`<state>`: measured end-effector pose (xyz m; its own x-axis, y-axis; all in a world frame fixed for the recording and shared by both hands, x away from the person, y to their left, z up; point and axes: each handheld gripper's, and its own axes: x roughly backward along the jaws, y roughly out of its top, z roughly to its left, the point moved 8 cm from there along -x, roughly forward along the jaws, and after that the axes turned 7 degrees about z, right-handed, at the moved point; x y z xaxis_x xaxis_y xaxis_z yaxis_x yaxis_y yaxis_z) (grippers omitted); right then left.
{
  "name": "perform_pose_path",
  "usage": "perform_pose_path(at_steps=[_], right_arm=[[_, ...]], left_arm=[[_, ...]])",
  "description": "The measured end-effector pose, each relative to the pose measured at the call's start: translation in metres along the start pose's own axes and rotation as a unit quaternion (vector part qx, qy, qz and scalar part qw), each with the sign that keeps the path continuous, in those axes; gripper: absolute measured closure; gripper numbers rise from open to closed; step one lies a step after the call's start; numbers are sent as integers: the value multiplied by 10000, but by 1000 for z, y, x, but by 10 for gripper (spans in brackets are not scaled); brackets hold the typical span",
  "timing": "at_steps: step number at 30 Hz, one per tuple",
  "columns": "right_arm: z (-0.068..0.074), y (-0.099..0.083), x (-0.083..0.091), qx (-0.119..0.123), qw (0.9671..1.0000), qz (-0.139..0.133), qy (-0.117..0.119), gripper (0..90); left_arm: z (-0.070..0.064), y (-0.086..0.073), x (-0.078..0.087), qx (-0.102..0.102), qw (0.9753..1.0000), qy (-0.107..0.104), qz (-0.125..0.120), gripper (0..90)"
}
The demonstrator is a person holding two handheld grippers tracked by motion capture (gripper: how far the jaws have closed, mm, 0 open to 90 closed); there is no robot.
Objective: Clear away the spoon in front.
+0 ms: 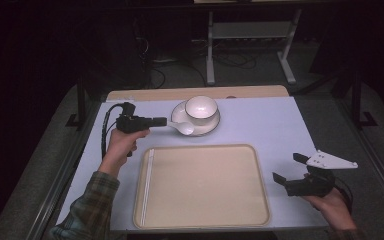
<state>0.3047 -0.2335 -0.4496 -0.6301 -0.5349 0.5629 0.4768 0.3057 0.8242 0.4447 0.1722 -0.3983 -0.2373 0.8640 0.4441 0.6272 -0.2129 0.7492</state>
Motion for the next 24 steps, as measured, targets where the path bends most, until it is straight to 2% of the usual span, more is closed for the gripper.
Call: perform_pose_path(at_steps=[5, 12, 21, 24], right_arm=[[0, 0, 0, -17, 10000, -11, 2, 0], [0, 0, -1, 8, 10000, 8, 5, 0], [0, 0, 0, 10, 10000, 8, 4, 0], [1, 0, 0, 20, 10000, 6, 9, 0]], left_arm=[[-1, -16, 2, 93, 10000, -21, 28, 855], [-3, -40, -5, 150, 9997, -31, 173, 854], [0, -54, -9, 224, 9992, -6, 320, 854], [1, -55, -9, 255, 9993, -49, 283, 854]])
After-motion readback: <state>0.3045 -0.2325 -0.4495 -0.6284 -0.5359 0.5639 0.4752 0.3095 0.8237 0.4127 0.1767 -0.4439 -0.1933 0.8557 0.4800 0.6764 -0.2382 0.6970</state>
